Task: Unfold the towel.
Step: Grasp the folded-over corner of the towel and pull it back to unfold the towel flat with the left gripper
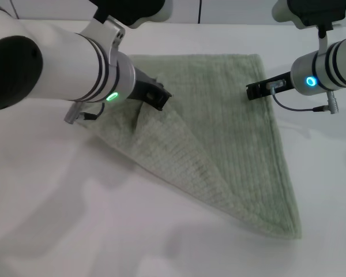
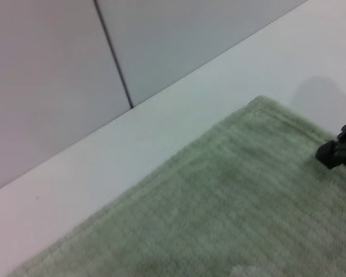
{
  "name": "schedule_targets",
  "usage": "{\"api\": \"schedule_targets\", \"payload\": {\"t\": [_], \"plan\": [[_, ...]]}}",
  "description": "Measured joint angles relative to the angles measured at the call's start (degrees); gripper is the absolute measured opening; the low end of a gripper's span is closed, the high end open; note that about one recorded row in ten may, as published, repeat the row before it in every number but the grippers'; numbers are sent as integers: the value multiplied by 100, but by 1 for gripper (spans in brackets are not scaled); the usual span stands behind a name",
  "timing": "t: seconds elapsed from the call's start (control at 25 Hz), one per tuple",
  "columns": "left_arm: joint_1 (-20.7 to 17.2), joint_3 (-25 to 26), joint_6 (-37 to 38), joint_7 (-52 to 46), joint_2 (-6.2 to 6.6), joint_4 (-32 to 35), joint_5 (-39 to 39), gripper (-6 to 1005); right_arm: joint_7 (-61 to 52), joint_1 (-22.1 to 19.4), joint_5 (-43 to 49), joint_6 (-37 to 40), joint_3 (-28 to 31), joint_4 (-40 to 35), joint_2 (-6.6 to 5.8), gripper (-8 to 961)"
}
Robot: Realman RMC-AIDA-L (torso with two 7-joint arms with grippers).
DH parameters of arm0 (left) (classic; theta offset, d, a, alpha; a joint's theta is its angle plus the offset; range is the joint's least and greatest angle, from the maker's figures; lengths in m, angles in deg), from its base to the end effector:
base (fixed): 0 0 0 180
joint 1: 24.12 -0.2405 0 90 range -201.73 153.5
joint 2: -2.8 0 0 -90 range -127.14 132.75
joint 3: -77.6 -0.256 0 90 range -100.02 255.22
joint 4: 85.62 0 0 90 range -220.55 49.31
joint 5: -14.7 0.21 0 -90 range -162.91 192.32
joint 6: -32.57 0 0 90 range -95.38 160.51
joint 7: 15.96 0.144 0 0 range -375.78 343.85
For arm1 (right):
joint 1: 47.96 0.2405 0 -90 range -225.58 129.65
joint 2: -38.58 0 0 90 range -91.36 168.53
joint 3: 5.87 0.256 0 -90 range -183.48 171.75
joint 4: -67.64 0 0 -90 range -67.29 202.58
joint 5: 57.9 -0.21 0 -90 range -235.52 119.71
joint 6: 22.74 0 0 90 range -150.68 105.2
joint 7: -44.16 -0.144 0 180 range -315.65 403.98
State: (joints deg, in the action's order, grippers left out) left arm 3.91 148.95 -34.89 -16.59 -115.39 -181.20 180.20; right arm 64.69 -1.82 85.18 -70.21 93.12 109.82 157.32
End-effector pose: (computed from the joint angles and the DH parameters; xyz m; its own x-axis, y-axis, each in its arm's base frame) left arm -0.1107 0.3436 -0.0345 0.8401 0.5396 0.0557 0.4261 -0.5929 -0.6834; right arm 0.2056 0.4329 -0.0550 0.5941 -0.7770 -0.2083 -0.7301 -0.4121 -0.5451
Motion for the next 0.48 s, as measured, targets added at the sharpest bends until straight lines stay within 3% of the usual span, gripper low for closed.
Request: {"api": "schedule_targets", "payload": {"t": [0.48], "plan": [[-248,63,-218,2,-1,-279,0,68,-8,0,0,51,10,-21,-4,-2]]}}
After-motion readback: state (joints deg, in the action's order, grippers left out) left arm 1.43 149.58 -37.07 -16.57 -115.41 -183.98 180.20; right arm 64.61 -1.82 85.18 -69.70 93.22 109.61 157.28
